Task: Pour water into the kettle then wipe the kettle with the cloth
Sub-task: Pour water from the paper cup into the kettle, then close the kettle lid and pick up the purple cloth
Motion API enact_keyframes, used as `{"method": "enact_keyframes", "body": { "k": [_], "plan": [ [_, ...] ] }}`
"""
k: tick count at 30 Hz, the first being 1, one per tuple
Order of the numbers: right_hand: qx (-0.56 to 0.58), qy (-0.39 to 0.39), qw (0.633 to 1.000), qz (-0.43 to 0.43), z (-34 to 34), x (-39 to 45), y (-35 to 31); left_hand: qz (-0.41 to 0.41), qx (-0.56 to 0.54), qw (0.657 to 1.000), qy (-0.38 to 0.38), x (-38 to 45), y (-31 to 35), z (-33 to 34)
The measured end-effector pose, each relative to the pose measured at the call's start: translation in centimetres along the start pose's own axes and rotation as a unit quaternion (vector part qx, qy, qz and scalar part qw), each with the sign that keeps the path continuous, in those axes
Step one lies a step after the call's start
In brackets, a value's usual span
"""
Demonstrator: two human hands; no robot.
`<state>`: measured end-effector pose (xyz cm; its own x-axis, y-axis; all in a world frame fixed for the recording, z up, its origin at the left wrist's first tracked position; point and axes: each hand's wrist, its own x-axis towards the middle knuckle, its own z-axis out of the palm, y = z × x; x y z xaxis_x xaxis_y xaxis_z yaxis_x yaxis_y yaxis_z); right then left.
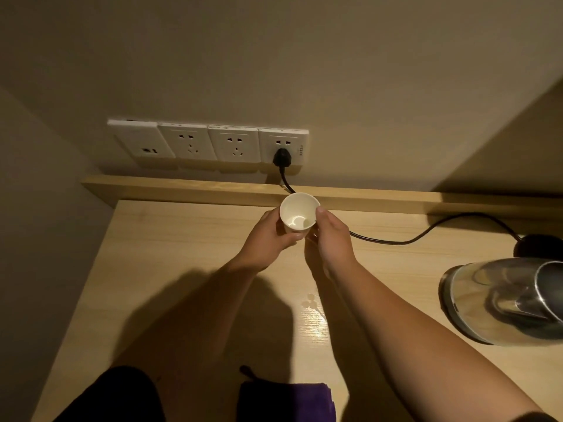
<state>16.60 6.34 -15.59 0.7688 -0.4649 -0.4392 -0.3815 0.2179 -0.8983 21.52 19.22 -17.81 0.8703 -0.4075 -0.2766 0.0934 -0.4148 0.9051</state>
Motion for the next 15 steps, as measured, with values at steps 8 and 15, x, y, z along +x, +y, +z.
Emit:
{"method": "enact_keyframes", "body": {
  "k": [8,15],
  "plan": [
    [-0.037,-0.009,0.999,-0.023,-1.1,-0.4,-0.2,0.005,0.139,0.990,0.021,-2.0,1.1,-0.5],
    [-0.384,0.020,0.912,-0.144,-4.9,-5.0,0.0,0.029,0.420,0.905,0.064,-8.6,1.3,-1.1]
  ]
}}
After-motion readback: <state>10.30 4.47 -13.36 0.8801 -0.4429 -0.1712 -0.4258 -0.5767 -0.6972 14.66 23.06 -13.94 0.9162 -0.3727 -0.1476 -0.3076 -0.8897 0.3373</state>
